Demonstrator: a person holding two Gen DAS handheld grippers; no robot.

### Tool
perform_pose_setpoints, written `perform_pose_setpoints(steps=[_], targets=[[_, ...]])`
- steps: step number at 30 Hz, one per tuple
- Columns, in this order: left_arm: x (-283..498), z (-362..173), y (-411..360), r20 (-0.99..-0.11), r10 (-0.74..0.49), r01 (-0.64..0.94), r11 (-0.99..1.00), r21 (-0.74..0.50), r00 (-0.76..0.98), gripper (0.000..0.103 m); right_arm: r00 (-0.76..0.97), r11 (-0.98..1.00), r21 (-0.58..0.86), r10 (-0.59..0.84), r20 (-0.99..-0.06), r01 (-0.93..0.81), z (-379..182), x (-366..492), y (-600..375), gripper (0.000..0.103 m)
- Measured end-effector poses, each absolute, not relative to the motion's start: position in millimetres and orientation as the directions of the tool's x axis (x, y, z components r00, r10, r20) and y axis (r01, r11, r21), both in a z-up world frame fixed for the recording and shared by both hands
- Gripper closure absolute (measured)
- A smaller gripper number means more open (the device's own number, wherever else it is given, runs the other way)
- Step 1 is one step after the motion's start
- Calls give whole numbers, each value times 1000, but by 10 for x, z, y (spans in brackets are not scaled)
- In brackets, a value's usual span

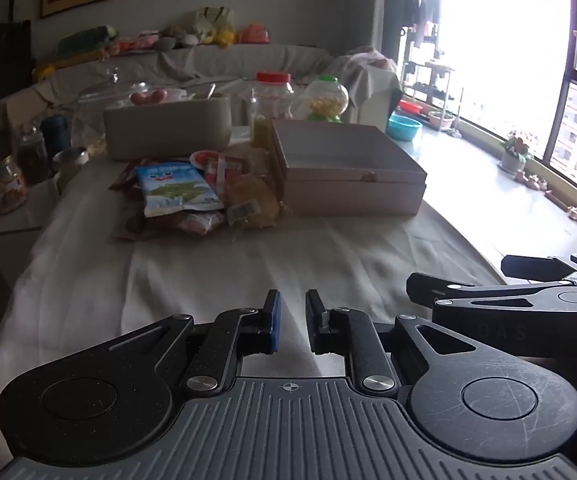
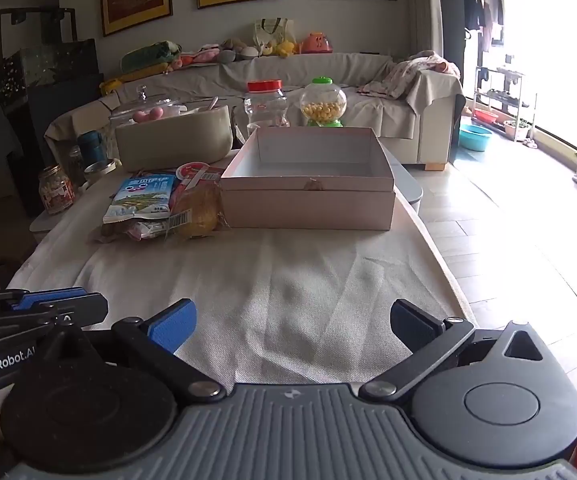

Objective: Organize snacks

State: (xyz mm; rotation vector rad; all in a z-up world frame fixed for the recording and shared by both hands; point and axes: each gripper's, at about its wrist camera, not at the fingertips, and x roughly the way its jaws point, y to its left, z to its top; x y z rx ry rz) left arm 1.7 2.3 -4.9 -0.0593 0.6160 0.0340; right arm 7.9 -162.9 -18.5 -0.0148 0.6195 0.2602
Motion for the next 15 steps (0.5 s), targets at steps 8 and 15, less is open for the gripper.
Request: perform_pose_setpoints(steps=[8,15], targets=[[13,-46,24,-579,12,-52,997,-52,815,85,783,967,62,235,-575,-245,-188,89,-1621,0],[14,-37,22,-575,6,-48,997,-58,818,85,787,967,61,236,-570,-246,-184,88,-1619,0]])
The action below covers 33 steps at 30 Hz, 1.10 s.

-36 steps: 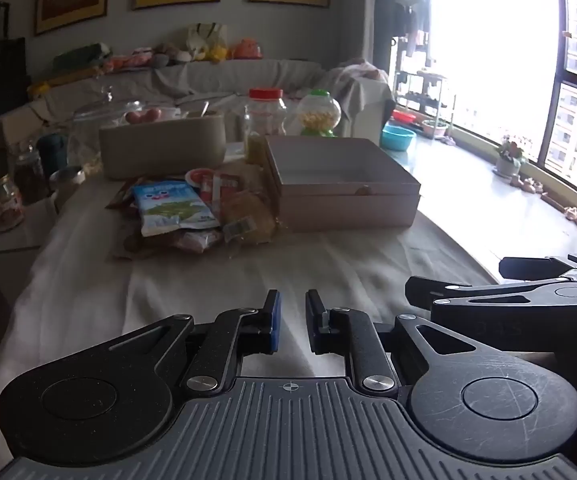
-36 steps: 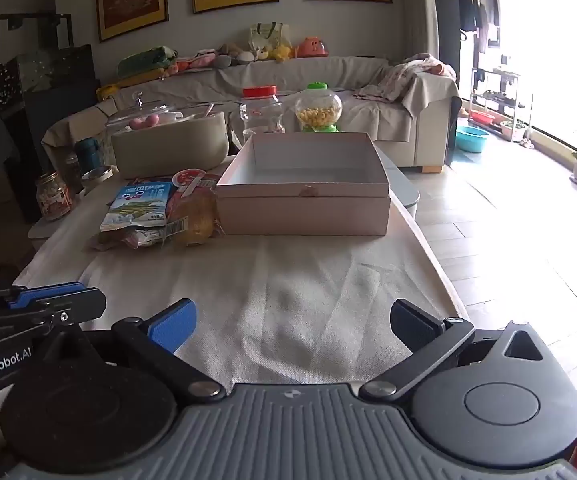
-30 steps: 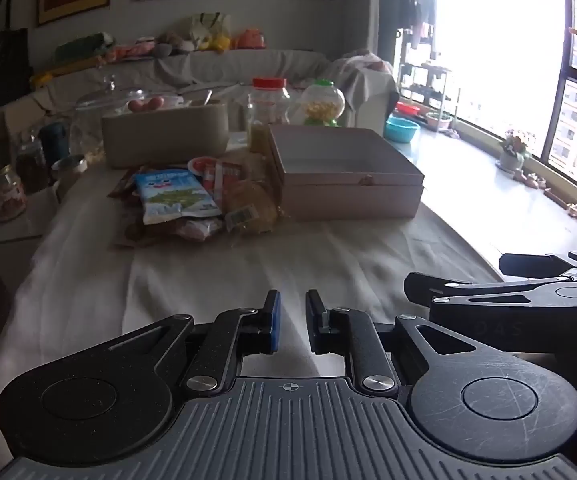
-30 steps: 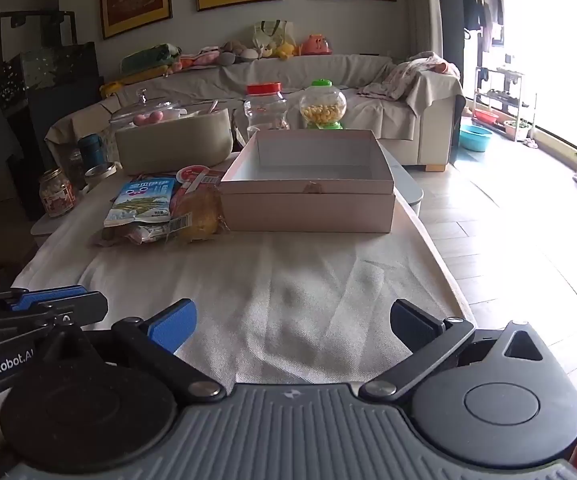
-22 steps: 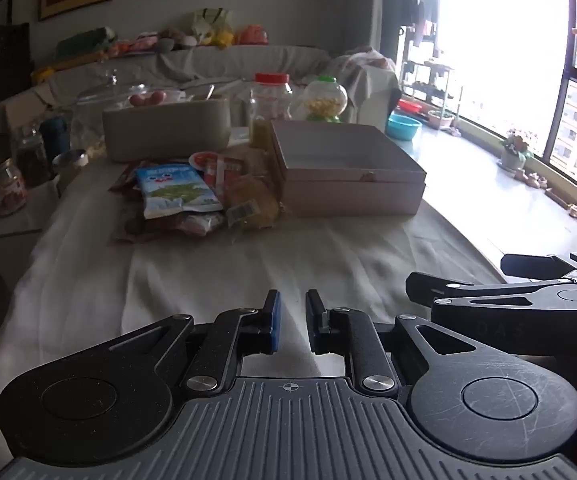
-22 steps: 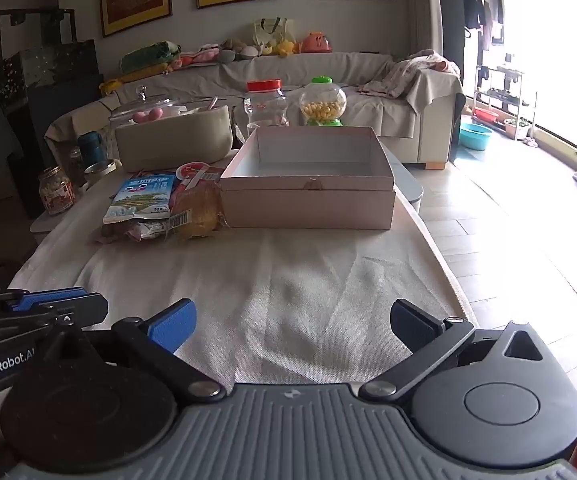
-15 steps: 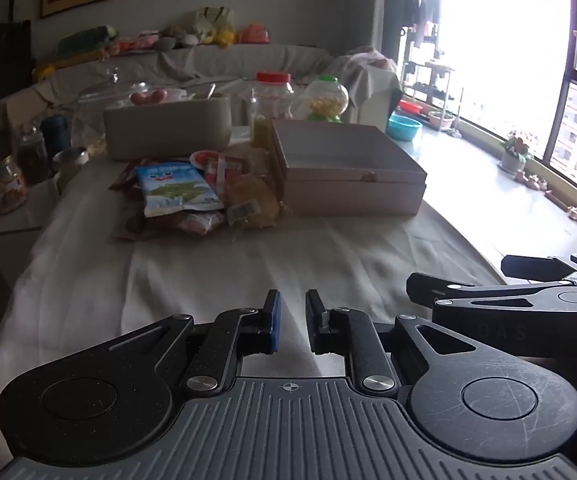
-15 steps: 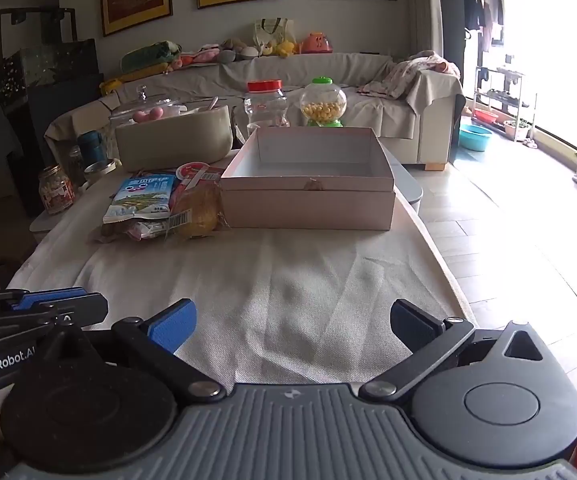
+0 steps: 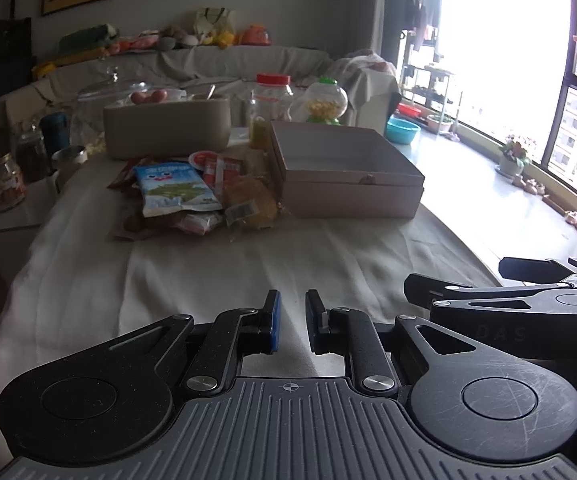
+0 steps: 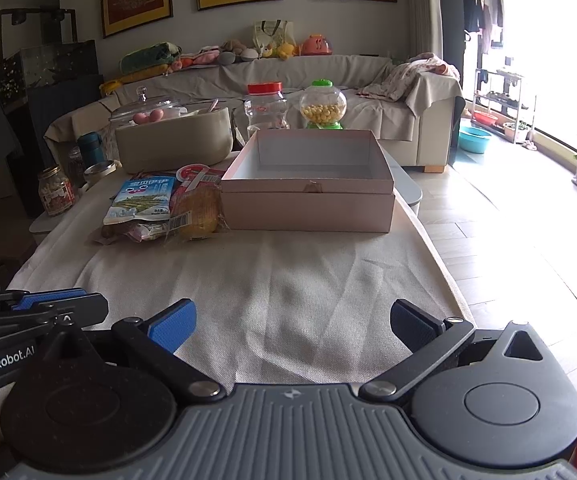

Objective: Organize snacks

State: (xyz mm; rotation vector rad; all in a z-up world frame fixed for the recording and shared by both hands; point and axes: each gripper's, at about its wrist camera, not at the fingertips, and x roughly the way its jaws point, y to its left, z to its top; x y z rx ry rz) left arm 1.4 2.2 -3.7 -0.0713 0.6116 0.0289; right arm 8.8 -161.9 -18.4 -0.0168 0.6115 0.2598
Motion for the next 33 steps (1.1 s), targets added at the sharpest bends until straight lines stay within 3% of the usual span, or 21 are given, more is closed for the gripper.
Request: perform_pose_setpoints(steps=[33], targets=[[-14,-4,9,-564,-16,-33,996,-77,825,85,781,965,62,244,-574,-255,-151,54,-1612,0]])
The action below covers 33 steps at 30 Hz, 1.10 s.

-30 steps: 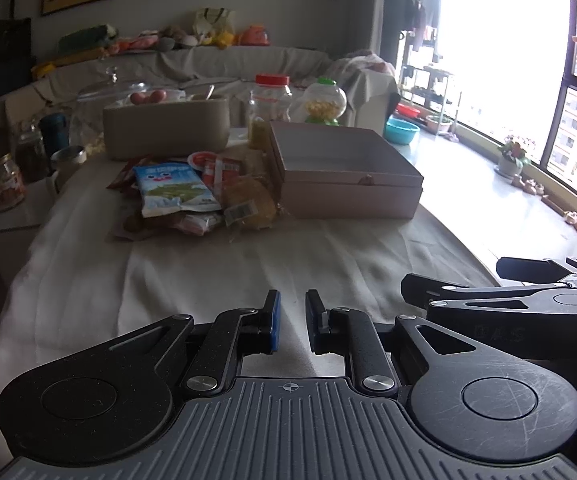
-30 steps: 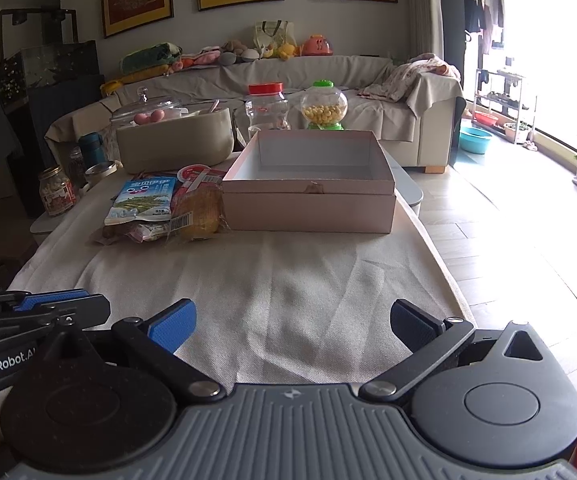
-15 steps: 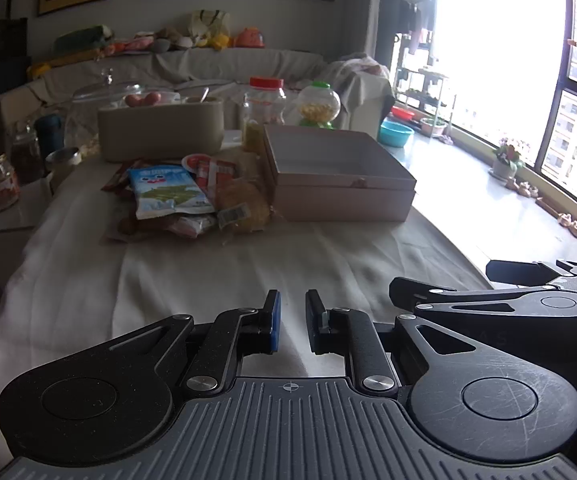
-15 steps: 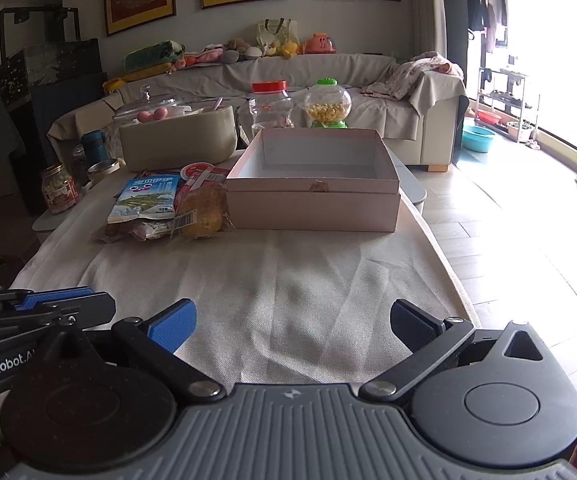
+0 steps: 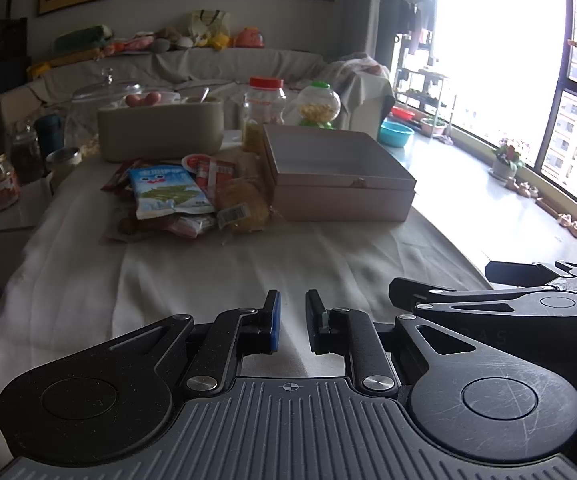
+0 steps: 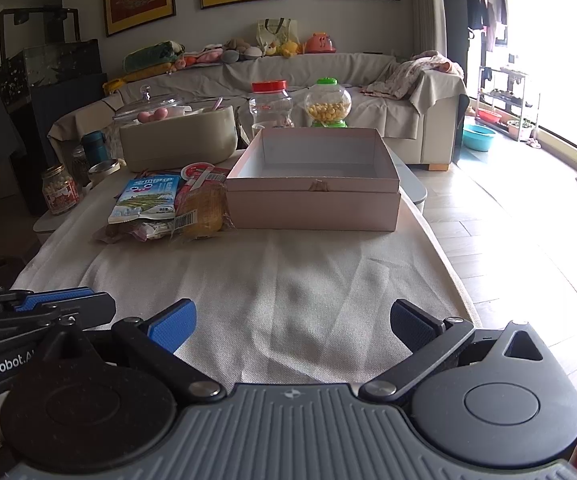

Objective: Organize snacks

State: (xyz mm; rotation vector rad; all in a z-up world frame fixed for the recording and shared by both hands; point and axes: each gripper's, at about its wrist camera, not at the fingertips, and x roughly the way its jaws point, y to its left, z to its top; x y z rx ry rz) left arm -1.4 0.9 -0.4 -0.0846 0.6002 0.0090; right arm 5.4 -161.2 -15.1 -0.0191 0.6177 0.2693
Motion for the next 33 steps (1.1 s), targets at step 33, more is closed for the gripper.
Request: perform_pose_setpoints(steps=[33], targets=[[198,73,179,-574,37,-79,996,-47,818,85,769,960,47,249,-589,-276,-112,261,-1561,0]])
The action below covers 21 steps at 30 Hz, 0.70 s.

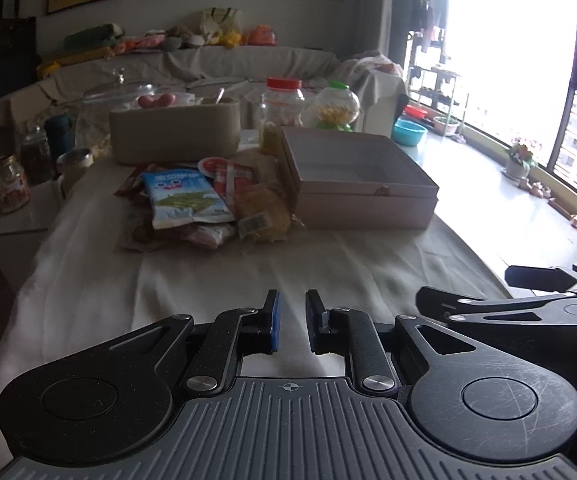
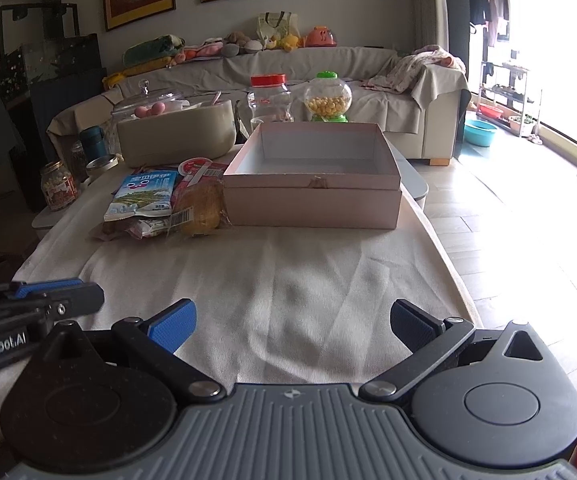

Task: Organize snacks
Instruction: 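Move the left tool and right tool toward the snack pile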

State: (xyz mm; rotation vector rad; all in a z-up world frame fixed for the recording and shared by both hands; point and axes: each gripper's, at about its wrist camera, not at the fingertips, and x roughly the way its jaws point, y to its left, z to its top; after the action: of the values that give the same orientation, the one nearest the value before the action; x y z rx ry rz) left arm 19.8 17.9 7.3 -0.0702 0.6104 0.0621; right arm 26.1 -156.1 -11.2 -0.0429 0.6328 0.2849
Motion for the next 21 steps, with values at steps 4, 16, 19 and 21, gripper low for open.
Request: perform_pose_setpoints(steps=[4,16,19,21], targets=[[563,214,435,-566,108,-151,988,-30,817,85,817,965,-13,213,-536,-260,118,616,-1458,0],[1641,181,1068,-634,42,-140,985,-104,773,84,786,942,-35,257,-563,-334,320,1756,-860,0],[1844,118,1297,-649,27,-121,988,-100,761,84,772,923,-74,270,-576,-378,261,1982,-580,0],[1974,49,1480,-672,15,-126,985,-117,740,84,751,909,-78,288,-594,-410,213,2115,-378,0]])
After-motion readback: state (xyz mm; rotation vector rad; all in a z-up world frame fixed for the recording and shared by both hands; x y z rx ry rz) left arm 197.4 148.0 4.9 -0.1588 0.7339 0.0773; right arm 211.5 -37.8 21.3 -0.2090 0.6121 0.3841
